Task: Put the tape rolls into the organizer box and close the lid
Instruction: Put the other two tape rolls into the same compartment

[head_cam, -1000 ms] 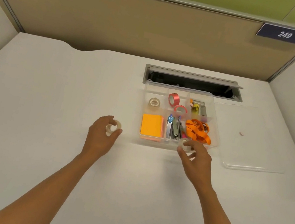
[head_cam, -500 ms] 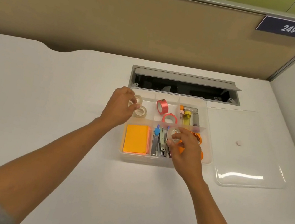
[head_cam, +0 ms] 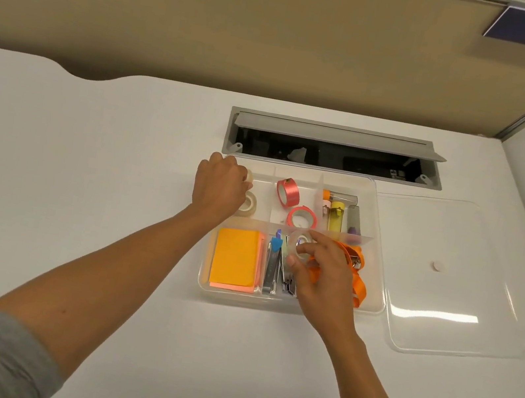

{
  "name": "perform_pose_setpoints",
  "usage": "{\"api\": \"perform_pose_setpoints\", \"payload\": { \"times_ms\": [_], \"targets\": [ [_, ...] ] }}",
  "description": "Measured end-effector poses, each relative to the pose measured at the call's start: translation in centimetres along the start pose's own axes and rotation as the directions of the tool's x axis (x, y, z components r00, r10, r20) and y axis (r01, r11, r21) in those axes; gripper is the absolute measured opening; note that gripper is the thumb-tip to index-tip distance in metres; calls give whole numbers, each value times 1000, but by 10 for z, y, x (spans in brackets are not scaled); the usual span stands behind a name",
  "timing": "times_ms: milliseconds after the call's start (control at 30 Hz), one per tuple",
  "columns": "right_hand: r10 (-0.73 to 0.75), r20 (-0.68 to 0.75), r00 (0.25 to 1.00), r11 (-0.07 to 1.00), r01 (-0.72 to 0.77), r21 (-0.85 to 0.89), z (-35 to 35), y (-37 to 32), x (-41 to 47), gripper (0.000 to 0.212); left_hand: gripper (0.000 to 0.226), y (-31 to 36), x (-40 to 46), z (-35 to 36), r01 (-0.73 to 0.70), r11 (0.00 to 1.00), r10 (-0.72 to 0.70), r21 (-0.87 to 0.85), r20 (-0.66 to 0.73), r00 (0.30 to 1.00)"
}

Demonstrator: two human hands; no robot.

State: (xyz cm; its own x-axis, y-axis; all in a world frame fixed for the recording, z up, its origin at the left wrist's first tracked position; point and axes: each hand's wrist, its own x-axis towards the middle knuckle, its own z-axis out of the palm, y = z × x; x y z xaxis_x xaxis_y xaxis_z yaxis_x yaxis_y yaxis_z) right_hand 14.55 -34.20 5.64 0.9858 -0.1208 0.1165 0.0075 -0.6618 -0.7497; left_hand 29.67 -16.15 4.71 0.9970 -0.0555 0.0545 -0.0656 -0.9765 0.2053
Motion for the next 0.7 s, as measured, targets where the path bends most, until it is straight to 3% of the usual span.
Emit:
{"api": "perform_pose_setpoints", "payload": {
  "times_ms": [467,700],
  "targets": [
    [26,35,999,999,-25,-46,12,2,0,19,31,7,2,8,-34,976,20,216,67,998],
    [31,29,999,998,-29,-59,11,4,0,20,37,-2,-2,1,-173,974,165,145,70,984]
  ]
}}
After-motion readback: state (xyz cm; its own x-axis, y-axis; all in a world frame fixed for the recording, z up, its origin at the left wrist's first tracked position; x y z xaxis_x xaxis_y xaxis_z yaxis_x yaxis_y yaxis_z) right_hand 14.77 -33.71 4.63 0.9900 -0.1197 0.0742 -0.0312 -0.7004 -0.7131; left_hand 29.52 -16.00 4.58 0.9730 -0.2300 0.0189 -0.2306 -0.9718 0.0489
